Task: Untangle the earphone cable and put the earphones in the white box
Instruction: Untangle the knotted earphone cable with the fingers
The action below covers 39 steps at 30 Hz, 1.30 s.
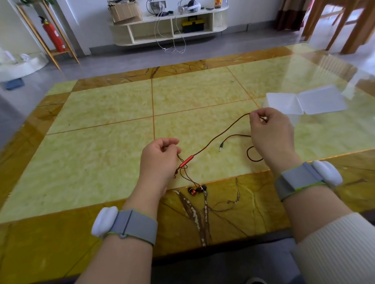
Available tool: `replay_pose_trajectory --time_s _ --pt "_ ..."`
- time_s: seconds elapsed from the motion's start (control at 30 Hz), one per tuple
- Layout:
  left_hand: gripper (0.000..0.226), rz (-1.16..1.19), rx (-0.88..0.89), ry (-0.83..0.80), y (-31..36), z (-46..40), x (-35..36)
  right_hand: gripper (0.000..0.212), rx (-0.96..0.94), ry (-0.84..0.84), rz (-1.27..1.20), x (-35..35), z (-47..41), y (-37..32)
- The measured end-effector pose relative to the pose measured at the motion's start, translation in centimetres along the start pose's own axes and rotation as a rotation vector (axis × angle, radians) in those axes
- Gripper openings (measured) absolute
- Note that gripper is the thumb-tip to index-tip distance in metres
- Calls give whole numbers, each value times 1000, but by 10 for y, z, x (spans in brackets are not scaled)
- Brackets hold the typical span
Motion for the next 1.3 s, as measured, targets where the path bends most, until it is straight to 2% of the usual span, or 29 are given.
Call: replay_pose_trajectory --time_s 0.17,0.23,0.33,0.4,0.47,0.53,0.63,0.73,0.87,0.97,1.07,1.13,1.3 --pt "21 99 -16 95 3 -3 -2 23 41 -75 146 3 3 5" --pt "22 45 -18 122 3 -3 -4 22 50 -95 157 4 4 5" --pt "19 -202 5 137 1 -3 -9 22 31 -110 136 3 5 2" --pt "14 -478 45 162 0 -4 -12 22 16 -117 121 3 5 0" --pt "19 -716 126 201 3 -3 -12 22 10 -119 143 3 4 0" --pt "27 -810 192 132 5 -1 -8 22 9 -126 181 2 5 1" --pt "38 -928 195 -29 -1 1 -1 21 0 -148 237 4 6 2" --pt "34 -989 218 -81 -8 0 1 21 -10 -163 302 7 7 3" --pt "18 -995 247 -114 -12 1 2 32 -66 -192 461 8 13 -4" --pt "15 -907 318 -104 -9 1 5 36 -376 -225 267 7 25 -25" --pt "11 -664 473 -139 -1 3 8 36 -631 -486 104 12 44 -45" --pt "6 -490 509 -200 3 7 9 31 -668 -572 76 16 51 -50" --pt "11 -214 315 -288 1 13 8 19 -587 -513 36 12 44 -48"
Point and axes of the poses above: each hand's wrist, its own z-axis away from the middle knuckle, its own x-axis out of the palm, y = z × x, the point moved 2 cm from there along -z, towards the middle knuckle, and after that the axes turned 15 degrees about z, right-handed, at the moved point
